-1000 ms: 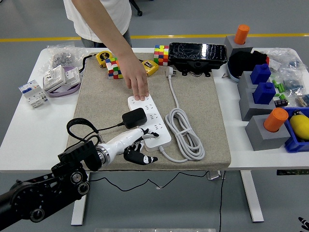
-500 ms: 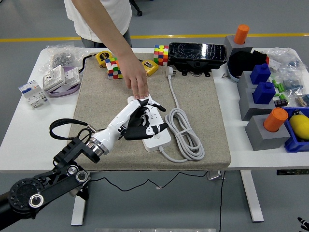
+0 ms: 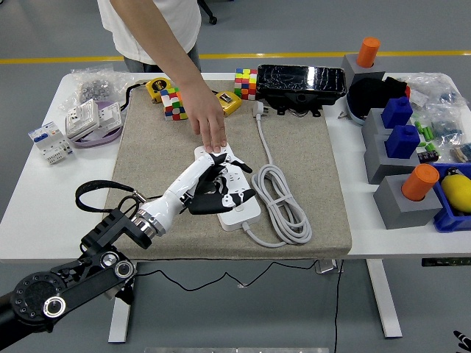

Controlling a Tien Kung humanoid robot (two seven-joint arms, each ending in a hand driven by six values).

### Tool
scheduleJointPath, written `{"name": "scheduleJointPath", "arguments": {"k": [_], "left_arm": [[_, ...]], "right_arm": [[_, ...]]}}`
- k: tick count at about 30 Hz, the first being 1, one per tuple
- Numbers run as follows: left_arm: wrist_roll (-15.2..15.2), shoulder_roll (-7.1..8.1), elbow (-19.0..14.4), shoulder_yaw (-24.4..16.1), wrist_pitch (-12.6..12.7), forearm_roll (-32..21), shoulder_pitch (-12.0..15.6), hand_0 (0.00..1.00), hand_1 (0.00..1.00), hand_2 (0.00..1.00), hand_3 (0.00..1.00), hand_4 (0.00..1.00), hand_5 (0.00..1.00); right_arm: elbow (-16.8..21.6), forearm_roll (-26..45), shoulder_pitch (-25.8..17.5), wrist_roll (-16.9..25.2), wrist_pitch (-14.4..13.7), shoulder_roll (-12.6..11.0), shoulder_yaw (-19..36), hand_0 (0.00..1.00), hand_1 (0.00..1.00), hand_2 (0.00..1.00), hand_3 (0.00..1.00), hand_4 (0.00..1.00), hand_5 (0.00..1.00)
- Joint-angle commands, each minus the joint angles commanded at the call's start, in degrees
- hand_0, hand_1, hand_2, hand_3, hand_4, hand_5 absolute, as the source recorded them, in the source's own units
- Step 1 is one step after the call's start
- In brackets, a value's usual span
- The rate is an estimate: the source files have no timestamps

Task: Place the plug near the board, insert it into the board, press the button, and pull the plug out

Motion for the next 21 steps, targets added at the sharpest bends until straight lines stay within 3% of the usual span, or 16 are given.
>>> {"name": "scheduleJointPath", "arguments": {"k": [1, 6, 7, 12, 18, 19, 21], "left_arm": [[0.75, 0.04, 0.02, 0.08, -0.33, 0.13, -0.08, 0.097, 0.066, 0.156, 0.606, 0.769, 0.274], [5.60, 0.28, 0.00, 0.02, -2.54, 3.00, -0.30, 0.097, 0.066, 0.156, 0.606, 0.769, 0.274], [7.07, 0.31, -0.08, -0.14, -3.40, 4.06, -0.31, 0.083, 0.063, 0.130, 0.662, 0.769, 0.270], [16.92, 0.52, -0.38, -0.77, -10.50, 9.56, -0.38, 0.083, 0.063, 0.130, 0.662, 0.769, 0.270], [20.82, 0.64, -0.23, -0.33, -11.87, 11.84, -0.60, 0.080, 0.062, 0.129, 0.685, 0.768, 0.274], [21.60, 0.62, -0.16, -0.19, -11.91, 12.66, -0.70, 0.076, 0.062, 0.129, 0.789, 0.773, 0.275], [22.80, 0.58, -0.07, -0.08, -12.26, 13.45, -0.81, 0.076, 0.062, 0.129, 0.789, 0.773, 0.275]], "right_arm": [[-0.02, -0.01, 0.00, -0.01, -0.01, -0.04, -0.01, 0.532, 0.626, 0.612, 0.547, 0.884, 0.410], [-0.05, 0.06, 0.00, -0.02, 0.01, -0.11, -0.13, 0.532, 0.626, 0.612, 0.547, 0.884, 0.410], [-0.08, 0.07, -0.02, -0.03, 0.02, -0.10, -0.18, 0.532, 0.628, 0.612, 0.547, 0.884, 0.410], [-0.06, 0.10, -0.03, -0.07, 0.08, -0.02, -0.44, 0.532, 0.628, 0.612, 0.547, 0.884, 0.410], [0.17, 0.13, 0.10, -0.05, 0.03, -0.30, -0.62, 0.534, 0.627, 0.612, 0.547, 0.884, 0.410], [0.18, 0.13, 0.12, -0.04, 0.01, -0.32, -0.59, 0.531, 0.626, 0.612, 0.547, 0.884, 0.411], [0.19, 0.19, 0.13, -0.04, 0.02, -0.36, -0.62, 0.531, 0.626, 0.612, 0.547, 0.884, 0.411]]}}
